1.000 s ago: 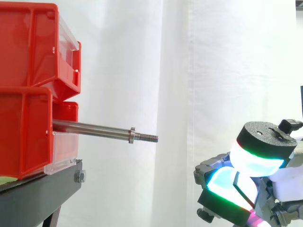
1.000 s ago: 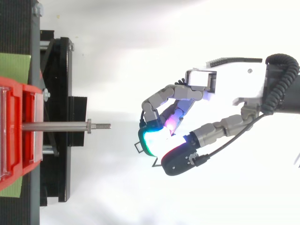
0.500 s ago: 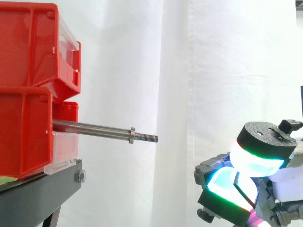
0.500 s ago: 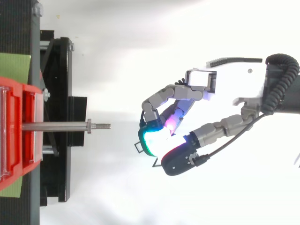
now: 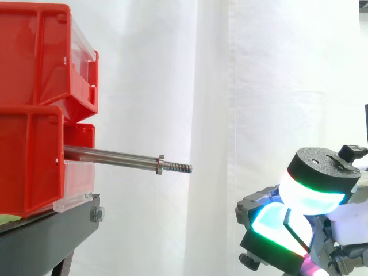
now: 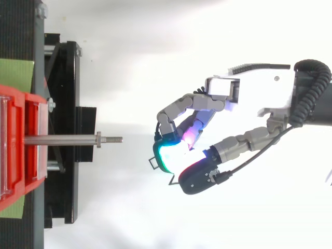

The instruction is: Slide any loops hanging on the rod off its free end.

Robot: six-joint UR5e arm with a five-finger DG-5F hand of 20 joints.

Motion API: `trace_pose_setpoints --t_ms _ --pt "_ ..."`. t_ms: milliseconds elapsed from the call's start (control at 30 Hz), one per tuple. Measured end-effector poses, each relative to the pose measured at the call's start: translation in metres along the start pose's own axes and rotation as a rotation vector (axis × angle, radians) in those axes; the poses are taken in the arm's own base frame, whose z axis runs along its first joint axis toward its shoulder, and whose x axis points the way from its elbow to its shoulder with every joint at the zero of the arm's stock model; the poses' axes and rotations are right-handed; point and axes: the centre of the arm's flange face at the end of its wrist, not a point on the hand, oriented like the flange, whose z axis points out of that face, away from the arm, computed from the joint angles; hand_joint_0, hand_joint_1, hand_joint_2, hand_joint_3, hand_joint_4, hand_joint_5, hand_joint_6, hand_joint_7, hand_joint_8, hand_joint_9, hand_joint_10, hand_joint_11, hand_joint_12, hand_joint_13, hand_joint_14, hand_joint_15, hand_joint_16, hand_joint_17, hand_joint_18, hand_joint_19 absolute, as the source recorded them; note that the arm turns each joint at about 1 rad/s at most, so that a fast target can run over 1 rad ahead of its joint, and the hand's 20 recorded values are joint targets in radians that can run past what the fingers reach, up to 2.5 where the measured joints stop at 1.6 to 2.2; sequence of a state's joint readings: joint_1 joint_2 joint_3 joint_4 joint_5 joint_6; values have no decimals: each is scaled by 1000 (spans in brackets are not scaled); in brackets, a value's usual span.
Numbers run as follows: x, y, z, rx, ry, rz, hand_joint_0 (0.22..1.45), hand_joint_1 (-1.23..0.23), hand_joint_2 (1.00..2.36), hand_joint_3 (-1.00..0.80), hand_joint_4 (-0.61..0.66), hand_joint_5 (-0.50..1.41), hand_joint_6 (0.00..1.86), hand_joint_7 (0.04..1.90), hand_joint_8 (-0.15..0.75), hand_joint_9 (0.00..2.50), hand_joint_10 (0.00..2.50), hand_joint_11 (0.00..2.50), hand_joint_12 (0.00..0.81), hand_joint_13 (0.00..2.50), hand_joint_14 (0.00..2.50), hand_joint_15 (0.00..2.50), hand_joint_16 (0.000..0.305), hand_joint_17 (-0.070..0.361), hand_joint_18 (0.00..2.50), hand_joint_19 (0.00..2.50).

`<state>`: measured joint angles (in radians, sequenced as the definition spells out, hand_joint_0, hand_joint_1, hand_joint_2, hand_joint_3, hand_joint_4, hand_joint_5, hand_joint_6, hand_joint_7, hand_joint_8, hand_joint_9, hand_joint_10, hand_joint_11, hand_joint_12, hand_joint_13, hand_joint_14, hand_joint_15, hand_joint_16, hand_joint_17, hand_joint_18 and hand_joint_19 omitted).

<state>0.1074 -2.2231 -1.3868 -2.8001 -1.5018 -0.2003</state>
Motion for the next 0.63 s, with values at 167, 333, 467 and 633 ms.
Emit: trace_pose_setpoints --t_ms 167,333,467,633 --pt "0 0 0 0 0 0 599 -689 1020 -211 -140 -109 702 1302 294 1031 20 729 324 715 8 202 47 106 741 414" --pt "0 0 0 0 0 0 599 -689 1020 -211 -142 -108 702 1300 292 1029 23 727 324 715 8 202 47 107 740 414" --pt "0 0 0 0 0 0 599 -689 1020 -211 -141 -109 703 1297 295 1031 22 730 323 716 8 202 47 106 741 422" --pt "0 0 0 0 0 0 598 -690 1021 -209 -135 -108 702 1301 295 1030 20 731 323 716 8 205 47 106 741 421"
